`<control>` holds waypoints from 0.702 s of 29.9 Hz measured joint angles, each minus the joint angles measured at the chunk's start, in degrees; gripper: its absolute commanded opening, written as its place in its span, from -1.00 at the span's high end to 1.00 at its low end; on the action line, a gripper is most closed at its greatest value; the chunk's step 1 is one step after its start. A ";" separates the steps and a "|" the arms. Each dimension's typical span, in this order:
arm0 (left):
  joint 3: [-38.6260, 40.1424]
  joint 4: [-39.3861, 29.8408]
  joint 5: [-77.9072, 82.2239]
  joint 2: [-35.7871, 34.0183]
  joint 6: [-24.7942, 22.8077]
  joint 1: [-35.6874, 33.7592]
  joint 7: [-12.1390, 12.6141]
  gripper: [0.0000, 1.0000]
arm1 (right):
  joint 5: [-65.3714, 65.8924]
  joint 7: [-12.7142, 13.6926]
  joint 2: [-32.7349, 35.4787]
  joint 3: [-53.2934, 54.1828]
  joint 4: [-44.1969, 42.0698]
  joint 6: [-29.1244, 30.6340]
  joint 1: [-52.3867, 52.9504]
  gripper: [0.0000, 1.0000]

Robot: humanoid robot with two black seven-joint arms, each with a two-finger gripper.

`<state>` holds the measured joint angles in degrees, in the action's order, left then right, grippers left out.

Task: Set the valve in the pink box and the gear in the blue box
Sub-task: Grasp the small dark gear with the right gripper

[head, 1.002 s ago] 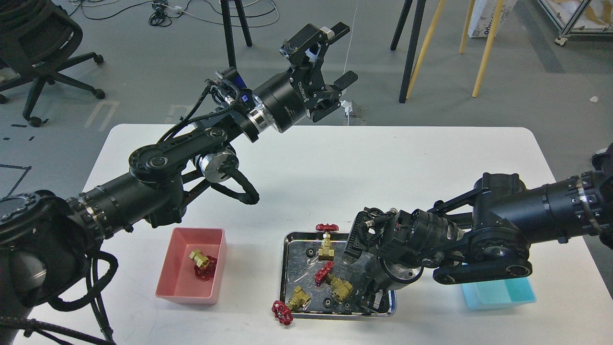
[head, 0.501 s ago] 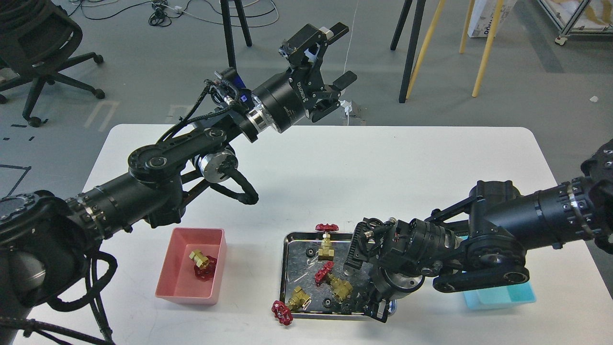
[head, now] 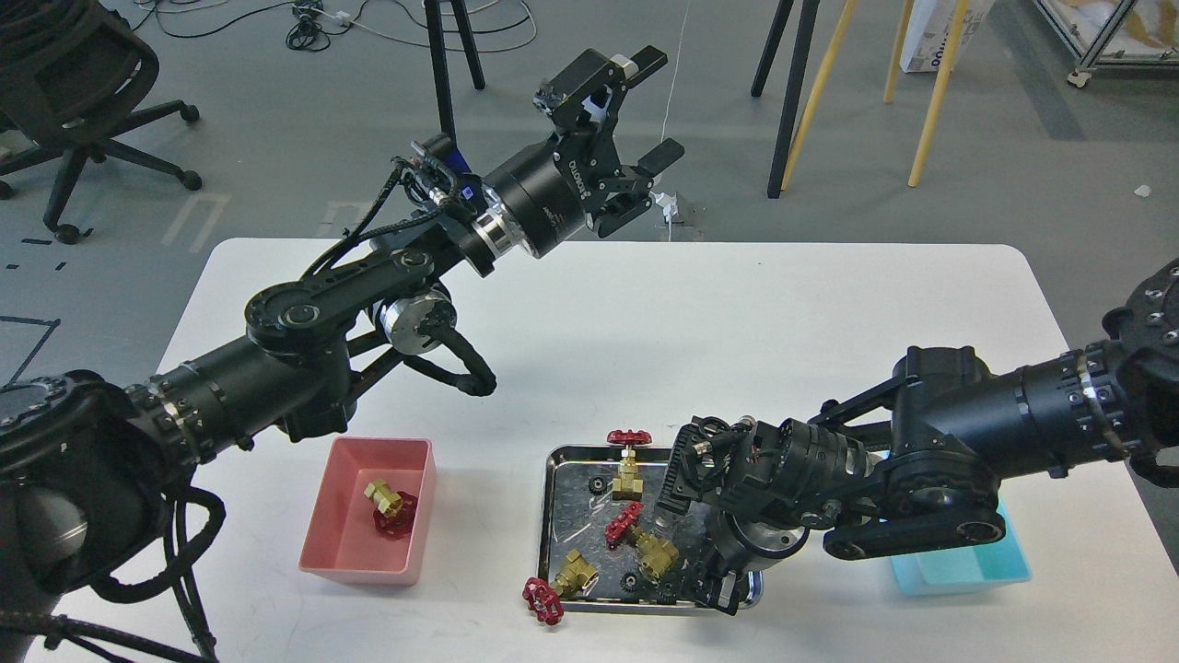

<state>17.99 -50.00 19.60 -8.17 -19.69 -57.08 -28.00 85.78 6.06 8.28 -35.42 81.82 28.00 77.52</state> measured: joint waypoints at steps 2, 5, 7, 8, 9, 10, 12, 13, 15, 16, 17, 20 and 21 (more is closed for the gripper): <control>0.08 -0.01 0.00 0.00 0.00 0.05 0.00 -0.98 | 0.00 0.00 -0.06 0.00 -0.22 0.00 -0.31 -0.04; 0.11 -0.01 0.00 0.00 0.00 0.07 0.00 -0.98 | 0.00 0.01 -0.12 0.00 -0.46 0.00 -0.60 -0.01; 0.12 -0.02 0.00 0.00 0.00 0.08 0.00 -0.98 | 0.00 0.00 -0.17 0.00 -0.72 0.00 -0.85 0.02; 0.12 -0.01 0.00 0.00 0.00 0.09 0.00 -0.98 | 0.00 0.00 -0.19 0.00 -0.93 0.00 -0.95 0.03; 0.13 -0.02 0.00 0.00 0.00 0.11 0.00 -0.98 | 0.00 0.01 -0.19 0.00 -1.13 0.00 -1.03 0.05; 0.14 -0.02 0.00 0.00 -0.01 0.12 0.00 -0.98 | 0.00 0.01 -0.19 0.00 -1.33 0.00 -1.16 0.08; 0.15 -0.04 0.00 0.00 -0.06 0.12 0.00 -0.98 | 0.00 0.00 -0.19 0.00 -1.50 0.00 -1.45 0.12; 0.17 -0.06 0.00 0.00 -0.07 0.12 0.00 -0.98 | 0.00 0.00 -0.19 0.00 -1.53 0.00 -1.51 0.14; 0.20 -0.09 0.00 0.00 -0.08 0.13 0.00 -0.98 | 0.00 0.00 -0.19 0.00 -1.57 0.00 -1.56 0.19; 0.20 -0.09 0.00 0.00 -0.08 0.13 0.00 -0.98 | 0.00 0.00 -0.19 0.00 -1.59 0.00 -1.57 0.22; 0.21 -0.09 0.00 0.00 -0.08 0.12 0.00 -0.98 | 0.00 0.01 -0.19 0.00 -1.65 0.00 -1.60 0.25; 0.21 -0.10 0.00 0.00 -0.09 0.13 0.00 -0.98 | 0.00 0.05 -0.26 0.00 -1.90 0.00 -1.65 0.34; 0.21 -0.10 0.00 0.00 -0.09 0.13 0.00 -0.98 | -0.01 0.05 -0.30 0.00 -1.96 0.00 -1.66 0.39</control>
<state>18.20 -50.10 19.60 -8.18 -19.78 -56.95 -28.00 85.77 6.11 7.98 -35.42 79.87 28.00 75.86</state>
